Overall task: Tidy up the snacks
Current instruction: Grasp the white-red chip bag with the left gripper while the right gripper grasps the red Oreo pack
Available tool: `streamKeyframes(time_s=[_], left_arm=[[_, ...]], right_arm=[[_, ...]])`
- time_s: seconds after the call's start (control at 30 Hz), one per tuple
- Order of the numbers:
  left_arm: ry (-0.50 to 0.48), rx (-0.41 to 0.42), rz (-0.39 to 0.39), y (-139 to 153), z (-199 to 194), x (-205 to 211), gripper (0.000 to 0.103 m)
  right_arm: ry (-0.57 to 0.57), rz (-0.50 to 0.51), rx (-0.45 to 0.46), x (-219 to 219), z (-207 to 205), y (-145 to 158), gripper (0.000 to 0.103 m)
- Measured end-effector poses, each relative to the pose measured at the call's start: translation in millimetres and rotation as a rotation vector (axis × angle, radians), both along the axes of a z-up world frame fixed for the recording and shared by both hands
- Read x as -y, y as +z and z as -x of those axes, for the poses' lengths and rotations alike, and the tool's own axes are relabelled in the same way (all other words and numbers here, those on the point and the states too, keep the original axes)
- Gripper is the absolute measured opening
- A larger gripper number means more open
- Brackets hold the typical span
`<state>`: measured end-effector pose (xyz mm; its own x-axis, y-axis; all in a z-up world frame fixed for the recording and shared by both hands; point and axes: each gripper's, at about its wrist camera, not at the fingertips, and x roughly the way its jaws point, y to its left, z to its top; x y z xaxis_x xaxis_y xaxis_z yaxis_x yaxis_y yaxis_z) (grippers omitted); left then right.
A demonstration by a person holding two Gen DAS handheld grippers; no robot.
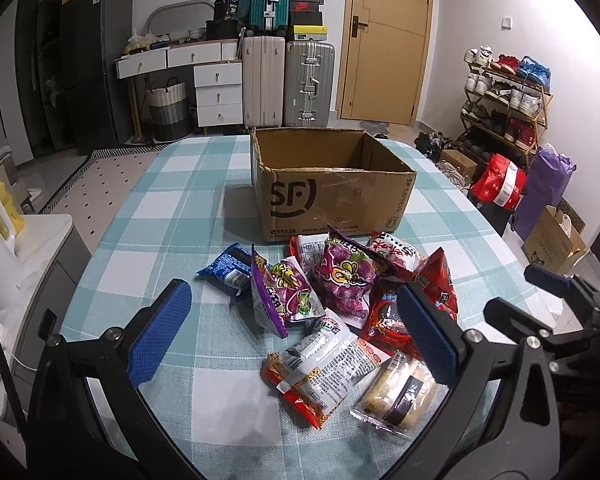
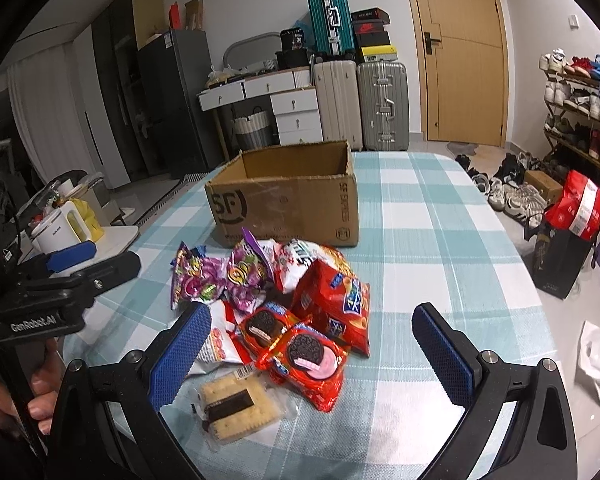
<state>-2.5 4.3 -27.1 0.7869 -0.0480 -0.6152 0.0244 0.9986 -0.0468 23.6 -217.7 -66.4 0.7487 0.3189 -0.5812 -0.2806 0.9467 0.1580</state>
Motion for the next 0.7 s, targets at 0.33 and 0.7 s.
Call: streamKeyframes(time_s=[0.33,0.7], left_arm=[[-0.02,-0.013,-0.006,-14,-2,0,0.102],[-0.027,-0.053,0.006,-32,-10,-3,0.102]], right_arm=[[0.006,0.003,-0.073,0,-19,-34,0.103],[0.025,-0.008,-0.148,-3,-35,-67,0.102]])
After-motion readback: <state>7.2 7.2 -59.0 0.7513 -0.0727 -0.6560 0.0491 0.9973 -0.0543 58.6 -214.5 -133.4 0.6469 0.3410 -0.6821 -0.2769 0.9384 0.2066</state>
